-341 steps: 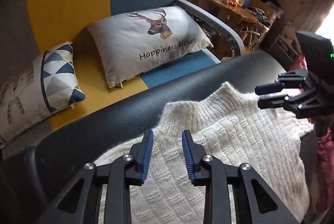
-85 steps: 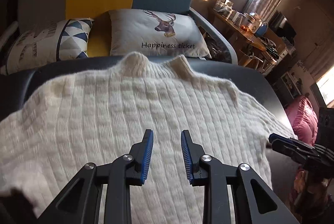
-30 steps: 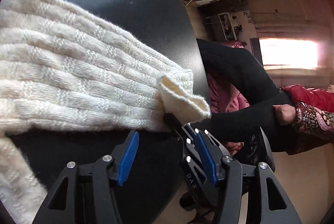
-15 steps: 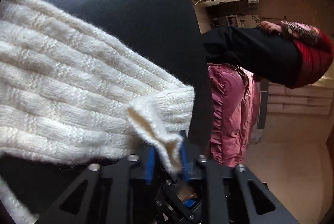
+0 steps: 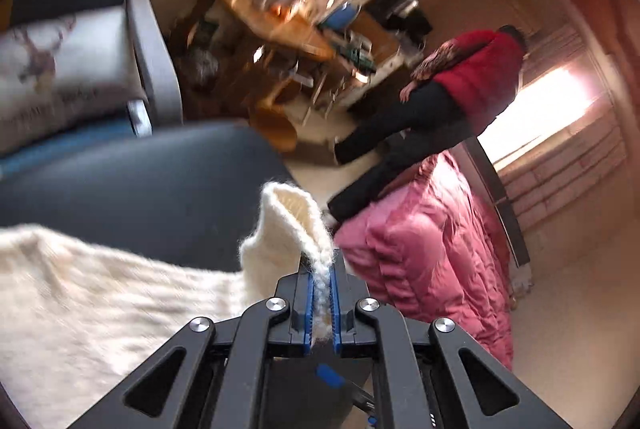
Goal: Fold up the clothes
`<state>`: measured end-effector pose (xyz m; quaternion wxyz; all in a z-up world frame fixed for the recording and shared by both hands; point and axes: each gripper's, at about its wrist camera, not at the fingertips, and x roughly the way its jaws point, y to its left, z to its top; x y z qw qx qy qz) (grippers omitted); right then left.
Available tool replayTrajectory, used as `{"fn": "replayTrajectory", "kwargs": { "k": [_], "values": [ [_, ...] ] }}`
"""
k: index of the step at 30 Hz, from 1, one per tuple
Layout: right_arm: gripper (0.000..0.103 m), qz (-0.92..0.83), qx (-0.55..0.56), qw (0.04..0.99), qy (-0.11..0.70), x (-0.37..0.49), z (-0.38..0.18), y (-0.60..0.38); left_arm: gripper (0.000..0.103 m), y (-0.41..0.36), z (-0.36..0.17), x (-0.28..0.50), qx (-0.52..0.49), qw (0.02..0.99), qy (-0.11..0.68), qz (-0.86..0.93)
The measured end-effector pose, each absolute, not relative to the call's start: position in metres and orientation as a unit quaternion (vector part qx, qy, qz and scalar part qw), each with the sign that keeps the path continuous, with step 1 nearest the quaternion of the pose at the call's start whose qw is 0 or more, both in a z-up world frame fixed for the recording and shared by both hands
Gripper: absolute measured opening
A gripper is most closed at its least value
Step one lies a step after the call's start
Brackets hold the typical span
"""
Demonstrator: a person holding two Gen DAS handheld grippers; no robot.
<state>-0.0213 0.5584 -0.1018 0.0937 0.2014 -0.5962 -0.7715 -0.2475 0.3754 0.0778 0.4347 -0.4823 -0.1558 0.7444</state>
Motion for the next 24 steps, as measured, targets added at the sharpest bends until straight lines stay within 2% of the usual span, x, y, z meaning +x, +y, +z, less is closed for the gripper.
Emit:
{"fn": "replayTrajectory", "kwargs": {
  "k": [5,13,18,24],
  "values": [
    [0.103,-0.646,0.134,0.162,-0.734,-0.043,-0.137,0.519,0.007,0.316,0.125,-0.263,-0.441,0.418,-0.153,0.779],
    [0.103,-0.517,0.102,0.181,-0.83,-0.107,-0.177,0.436,0.007,0.216,0.152,-0.253,-0.396,0.413,-0.18,0.8],
    [0.103,-0.488,0.094,0.166,-0.852,-0.145,-0.187,0.404,0.007,0.174,0.156,-0.247,-0.384,0.413,-0.199,0.802],
    [0.103,-0.519,0.101,0.135,-0.838,-0.161,-0.185,0.406,0.007,0.112,0.164,-0.235,-0.34,0.416,-0.235,0.81]
  ]
}}
